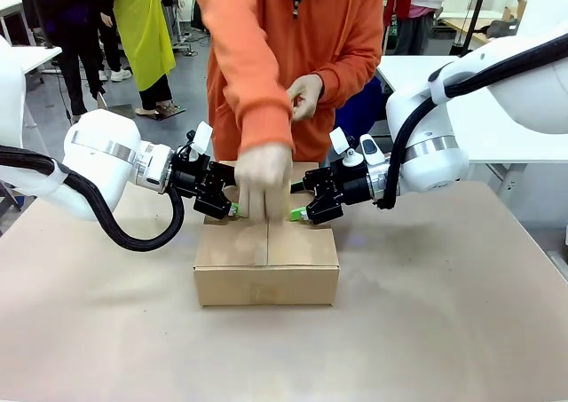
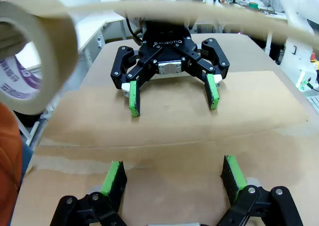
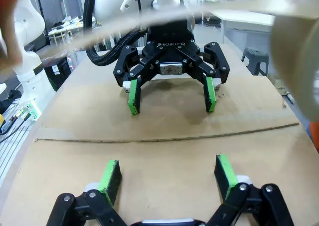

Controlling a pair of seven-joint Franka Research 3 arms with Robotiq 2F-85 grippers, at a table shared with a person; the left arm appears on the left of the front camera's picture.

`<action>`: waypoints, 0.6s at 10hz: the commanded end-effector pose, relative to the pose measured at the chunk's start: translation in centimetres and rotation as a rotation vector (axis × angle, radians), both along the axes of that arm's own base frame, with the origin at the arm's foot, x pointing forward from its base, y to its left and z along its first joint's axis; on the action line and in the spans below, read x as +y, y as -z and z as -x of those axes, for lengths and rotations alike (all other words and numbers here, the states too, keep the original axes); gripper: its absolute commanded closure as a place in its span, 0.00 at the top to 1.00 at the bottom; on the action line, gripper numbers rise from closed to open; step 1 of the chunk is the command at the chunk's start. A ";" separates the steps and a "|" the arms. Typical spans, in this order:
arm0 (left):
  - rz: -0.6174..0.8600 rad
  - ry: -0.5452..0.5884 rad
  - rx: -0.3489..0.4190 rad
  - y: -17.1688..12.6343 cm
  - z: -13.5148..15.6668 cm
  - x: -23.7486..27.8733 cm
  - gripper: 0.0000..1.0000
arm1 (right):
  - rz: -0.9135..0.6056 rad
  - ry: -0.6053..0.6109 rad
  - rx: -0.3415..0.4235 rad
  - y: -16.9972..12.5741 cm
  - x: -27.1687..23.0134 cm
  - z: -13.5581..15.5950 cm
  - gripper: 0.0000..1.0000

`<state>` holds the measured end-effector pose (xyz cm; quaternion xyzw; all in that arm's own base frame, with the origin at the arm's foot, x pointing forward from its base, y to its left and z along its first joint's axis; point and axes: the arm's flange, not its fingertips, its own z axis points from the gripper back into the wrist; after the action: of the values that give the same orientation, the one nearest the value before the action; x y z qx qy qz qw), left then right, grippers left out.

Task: Pack the gift set into the box.
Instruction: Press and hold the closed box until the human finishes sealing it.

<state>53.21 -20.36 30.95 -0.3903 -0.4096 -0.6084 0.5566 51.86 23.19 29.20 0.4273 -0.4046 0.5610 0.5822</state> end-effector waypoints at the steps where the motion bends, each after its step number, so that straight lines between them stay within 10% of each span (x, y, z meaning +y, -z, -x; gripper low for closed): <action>1: -0.006 0.014 0.002 0.6 0.2 0.2 1.00 | 0.013 0.004 -0.004 0.2 -0.1 0.1 1.00; 6: -0.006 0.014 0.002 0.6 0.2 0.2 1.00 | 0.013 0.004 -0.004 0.2 -0.1 0.1 1.00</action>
<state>53.21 -20.36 30.95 -0.3903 -0.4096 -0.6084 0.5566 51.86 23.19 29.20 0.4273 -0.4046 0.5610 0.5822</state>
